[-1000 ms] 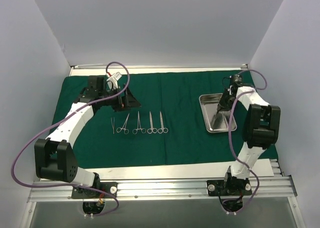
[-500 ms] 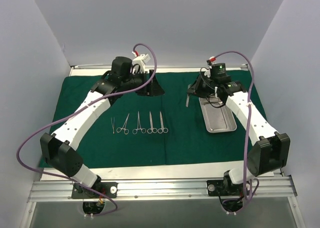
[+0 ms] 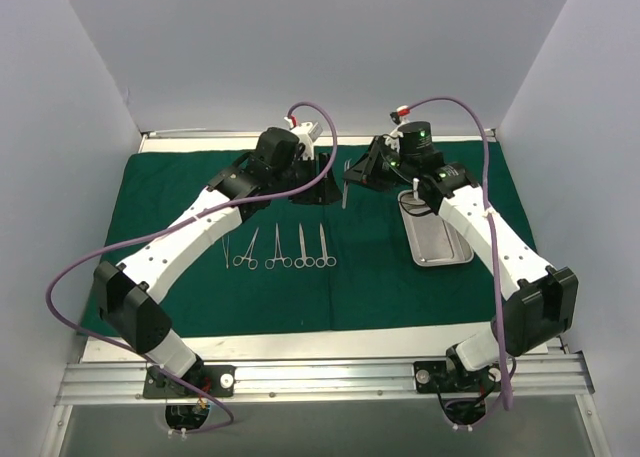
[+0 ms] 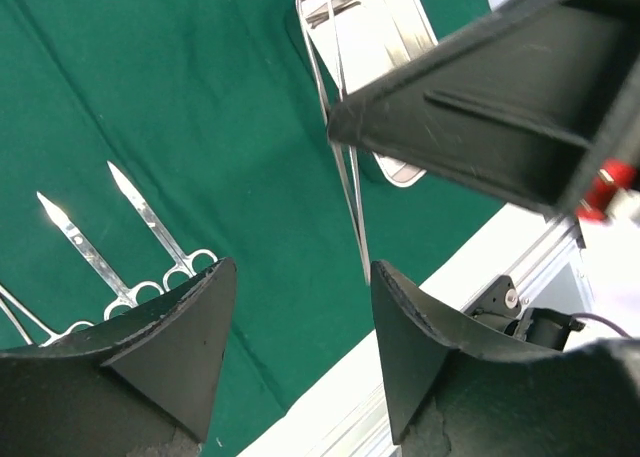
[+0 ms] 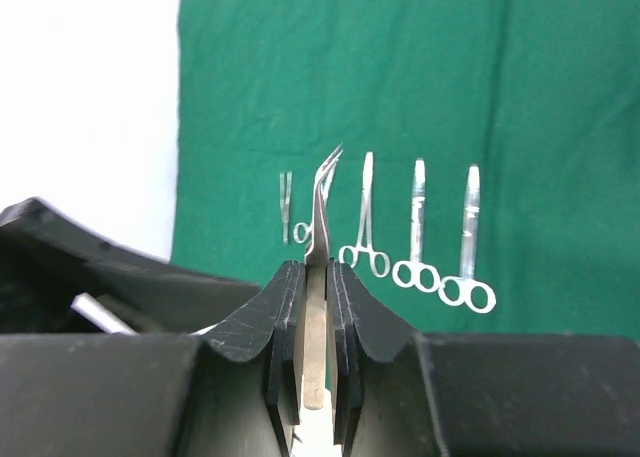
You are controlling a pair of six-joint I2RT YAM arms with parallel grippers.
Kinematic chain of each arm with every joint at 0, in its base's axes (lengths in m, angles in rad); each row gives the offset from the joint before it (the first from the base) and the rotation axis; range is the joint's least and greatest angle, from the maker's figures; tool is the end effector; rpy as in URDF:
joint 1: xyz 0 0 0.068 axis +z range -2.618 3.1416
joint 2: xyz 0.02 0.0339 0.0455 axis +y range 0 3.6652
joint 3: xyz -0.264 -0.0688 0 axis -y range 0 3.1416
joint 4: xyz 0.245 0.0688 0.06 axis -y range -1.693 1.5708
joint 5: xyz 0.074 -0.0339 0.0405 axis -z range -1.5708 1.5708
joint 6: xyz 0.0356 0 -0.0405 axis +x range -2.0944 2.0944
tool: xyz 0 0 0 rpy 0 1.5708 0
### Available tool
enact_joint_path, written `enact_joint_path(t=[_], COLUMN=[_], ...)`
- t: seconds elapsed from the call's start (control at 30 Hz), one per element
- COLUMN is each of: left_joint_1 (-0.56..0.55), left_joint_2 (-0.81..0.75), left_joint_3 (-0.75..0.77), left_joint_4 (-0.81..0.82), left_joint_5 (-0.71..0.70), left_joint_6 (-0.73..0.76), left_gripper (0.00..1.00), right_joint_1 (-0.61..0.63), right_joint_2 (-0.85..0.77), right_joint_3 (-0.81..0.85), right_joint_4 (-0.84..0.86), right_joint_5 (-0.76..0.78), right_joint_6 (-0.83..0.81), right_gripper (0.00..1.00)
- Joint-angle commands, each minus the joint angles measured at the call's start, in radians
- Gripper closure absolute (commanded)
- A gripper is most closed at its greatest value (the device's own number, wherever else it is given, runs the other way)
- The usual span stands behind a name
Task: Open and lay out the surgical kit
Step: Place the medical item in the surgical kit.
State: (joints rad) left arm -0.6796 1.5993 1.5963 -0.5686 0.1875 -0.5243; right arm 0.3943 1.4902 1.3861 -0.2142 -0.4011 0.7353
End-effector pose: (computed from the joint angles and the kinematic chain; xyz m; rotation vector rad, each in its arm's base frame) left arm 0.2792 -0.2342 0.3777 0.2919 2.2516 -0.8765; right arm 0.3179 0.1473 0.3774 0.0498 2.0308 1.1233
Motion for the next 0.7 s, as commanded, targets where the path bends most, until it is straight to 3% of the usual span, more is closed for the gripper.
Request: enact_joint_path(t=[0.0, 0.43, 0.57, 0.67], left_joint_1=[-0.011, -0.015, -0.014, -0.012], left_joint_2=[0.008, 0.053, 0.073, 0.088], left_joint_3=[0.050, 0.080, 0.082, 0.086], left_joint_4=[0.030, 0.056, 0.061, 0.064], left_joint_5=[-0.040, -0.023, -0.007, 0.009], left_joint_6=[-0.039, -0.048, -0.048, -0.046], left_gripper=[0.36, 0.44, 0.50, 0.59], right_joint_1=[0.023, 0.049, 0.058, 0.063], right_joint_2=[-0.002, 0.022, 0.025, 0.027], right_joint_3=[0.047, 0.071, 0.065, 0.067], right_joint_4=[0.035, 0.038, 0.045, 0.047], right_joint_5=[-0.019, -0.028, -0.034, -0.035], right_joint_6=[0.021, 0.032, 0.041, 0.039], right_gripper=[1.00, 1.00, 1.00, 1.00])
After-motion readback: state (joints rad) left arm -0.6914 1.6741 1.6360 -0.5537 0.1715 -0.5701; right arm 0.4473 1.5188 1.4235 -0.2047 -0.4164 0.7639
